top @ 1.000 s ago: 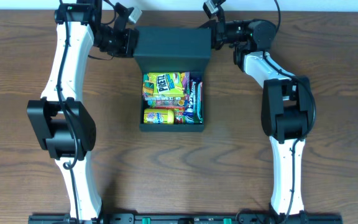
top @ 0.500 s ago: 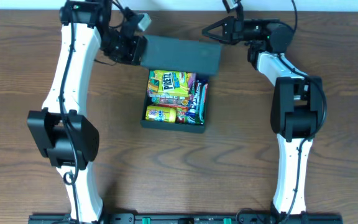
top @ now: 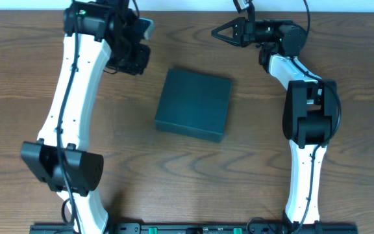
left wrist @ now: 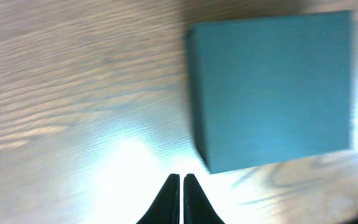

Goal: Pack container
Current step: 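Press the closed lid down from both sides with both grippers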

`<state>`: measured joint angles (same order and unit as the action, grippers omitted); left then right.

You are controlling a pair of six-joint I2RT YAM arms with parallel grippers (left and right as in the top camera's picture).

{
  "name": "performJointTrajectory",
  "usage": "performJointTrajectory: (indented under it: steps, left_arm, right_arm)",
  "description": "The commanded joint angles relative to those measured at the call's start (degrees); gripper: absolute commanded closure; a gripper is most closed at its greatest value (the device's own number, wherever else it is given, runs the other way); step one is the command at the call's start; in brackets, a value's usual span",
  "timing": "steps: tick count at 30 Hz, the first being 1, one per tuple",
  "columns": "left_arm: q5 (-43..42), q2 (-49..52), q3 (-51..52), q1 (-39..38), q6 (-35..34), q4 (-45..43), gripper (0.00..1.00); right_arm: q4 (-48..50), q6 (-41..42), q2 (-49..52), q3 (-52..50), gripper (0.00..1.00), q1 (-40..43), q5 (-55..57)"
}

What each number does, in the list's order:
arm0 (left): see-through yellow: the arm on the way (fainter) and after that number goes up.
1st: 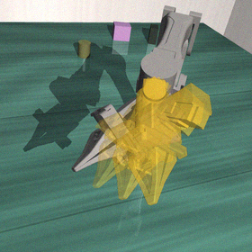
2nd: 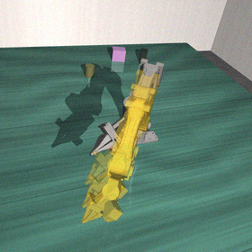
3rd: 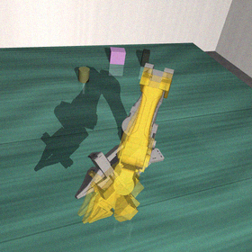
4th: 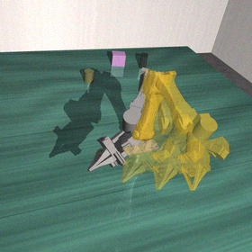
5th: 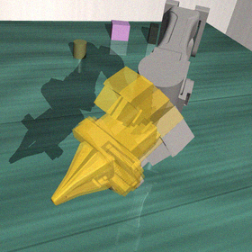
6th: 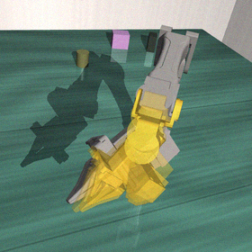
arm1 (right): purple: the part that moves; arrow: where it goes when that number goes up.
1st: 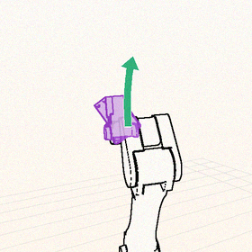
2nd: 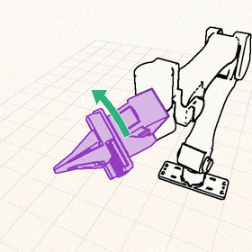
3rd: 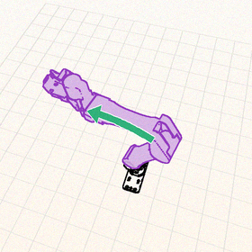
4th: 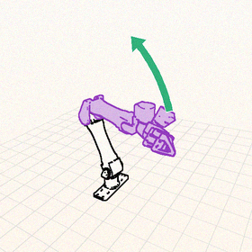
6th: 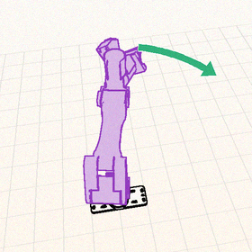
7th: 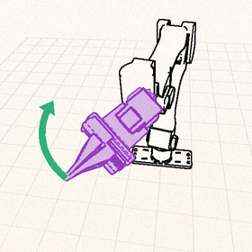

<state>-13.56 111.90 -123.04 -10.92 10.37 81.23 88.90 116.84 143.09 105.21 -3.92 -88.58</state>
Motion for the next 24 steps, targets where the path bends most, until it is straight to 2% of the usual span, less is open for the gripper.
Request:
performJointTrajectory:
  steps: [1, 5, 8, 11, 13, 15, 20, 22, 24]
  left_arm:
    - [6.6, -2.2, -0.8, 0.6, -2.3, 0.9, 0.94]
    - [6.4, -2.5, -0.8, 0.8, -1.7, 2.3, 0.94]
    - [5.2, -2.5, -0.8, 0.9, -1.8, 1.7, 0.94]
    - [1.0, -2.5, -0.8, 1.1, -1.2, 0.2, 0.94]
    - [0.9, -2.5, -0.8, 1.1, -1.2, -0.6, 0.94]
    - [0.9, -2.5, -0.8, 1.1, -1.2, -0.5, 0.94]
    - [0.0, -2.5, 0.6, 1.0, -1.4, -0.4, 0.94]
    - [0.0, -2.5, 2.3, 1.0, -1.4, -1.3, 0.94]
    - [-0.1, -2.5, 4.1, 1.0, -1.4, -2.4, 0.94]
  right_arm:
    - [1.3, 0.7, -1.4, 0.2, 0.98, -2.0, -0.7]
    - [1.3, 0.2, -1.8, 0.2, 0.98, -4.9, -0.6]
    - [-2.9, -7.1, -1.4, 0.2, 0.98, -6.5, 0.0]
    - [-25.9, -29.5, -1.4, 0.2, 0.98, -6.6, 2.2]
    - [-47.0, -44.2, -1.4, 0.2, 0.98, -5.9, 12.0]
    - [-55.6, -49.3, -1.4, 0.2, 0.98, -5.5, 21.6]
    - [-58.9, -50.2, -2.2, 5.2, 0.98, -3.0, 32.5]
    - [-66.2, -53.9, -2.3, 10.9, 0.98, -1.7, 33.3]
    - [-80.5, -60.9, -2.4, 19.6, 0.98, -0.3, 32.6]
